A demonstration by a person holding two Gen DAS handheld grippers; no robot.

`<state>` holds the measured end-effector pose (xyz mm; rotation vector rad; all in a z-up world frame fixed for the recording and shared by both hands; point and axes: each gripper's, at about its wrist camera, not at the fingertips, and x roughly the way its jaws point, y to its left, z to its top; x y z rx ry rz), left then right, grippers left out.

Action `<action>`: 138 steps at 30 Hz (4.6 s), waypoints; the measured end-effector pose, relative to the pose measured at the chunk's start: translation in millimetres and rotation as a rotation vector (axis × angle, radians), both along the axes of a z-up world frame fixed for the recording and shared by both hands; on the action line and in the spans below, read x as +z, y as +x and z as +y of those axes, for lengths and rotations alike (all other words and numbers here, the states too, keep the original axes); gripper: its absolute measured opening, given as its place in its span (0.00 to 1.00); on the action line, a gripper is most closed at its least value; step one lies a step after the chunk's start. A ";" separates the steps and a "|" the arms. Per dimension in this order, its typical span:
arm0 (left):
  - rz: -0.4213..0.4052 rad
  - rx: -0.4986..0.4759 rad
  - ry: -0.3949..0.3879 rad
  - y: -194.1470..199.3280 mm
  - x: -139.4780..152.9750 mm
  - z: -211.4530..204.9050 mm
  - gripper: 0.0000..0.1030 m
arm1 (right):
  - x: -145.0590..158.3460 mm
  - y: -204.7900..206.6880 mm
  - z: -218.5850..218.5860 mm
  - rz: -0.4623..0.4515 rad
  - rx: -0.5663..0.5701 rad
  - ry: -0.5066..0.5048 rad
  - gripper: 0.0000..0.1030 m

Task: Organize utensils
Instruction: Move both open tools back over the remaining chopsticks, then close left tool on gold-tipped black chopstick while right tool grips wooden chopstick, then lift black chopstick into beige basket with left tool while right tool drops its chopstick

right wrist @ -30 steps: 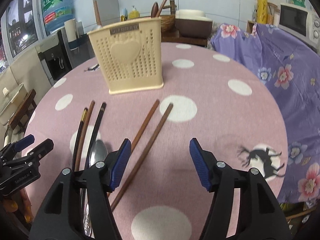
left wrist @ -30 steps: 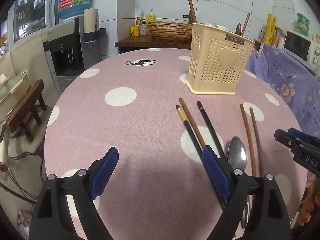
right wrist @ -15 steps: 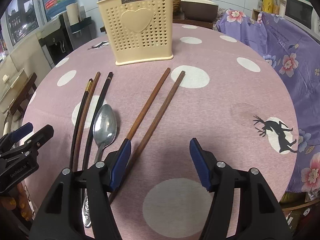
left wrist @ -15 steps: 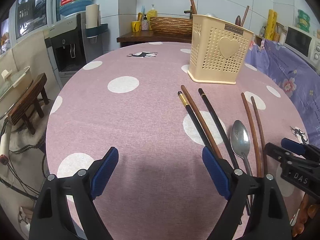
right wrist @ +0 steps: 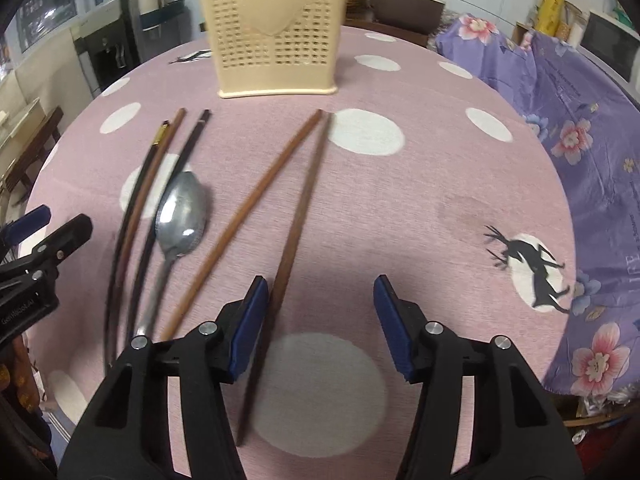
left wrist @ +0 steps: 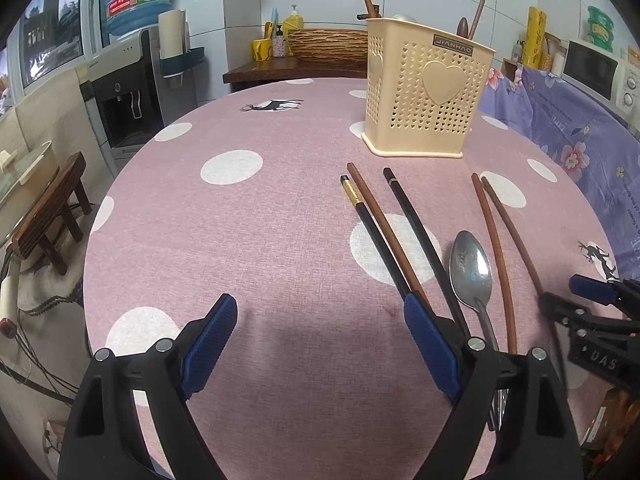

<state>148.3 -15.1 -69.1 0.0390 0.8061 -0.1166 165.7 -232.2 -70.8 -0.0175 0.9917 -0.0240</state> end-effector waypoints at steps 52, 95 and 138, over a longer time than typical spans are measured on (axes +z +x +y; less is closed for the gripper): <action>0.113 -0.059 0.058 82.7 -8.4 -15.7 0.46 | 8.5 93.4 -12.9 -0.047 0.029 0.101 0.32; 0.082 -0.035 0.093 110.9 -7.6 -40.6 0.08 | -1.1 123.6 7.5 -0.057 0.035 0.043 0.07; -0.274 -0.031 -0.121 69.8 155.5 19.8 0.08 | 177.8 59.7 -59.5 -0.434 0.088 0.266 0.07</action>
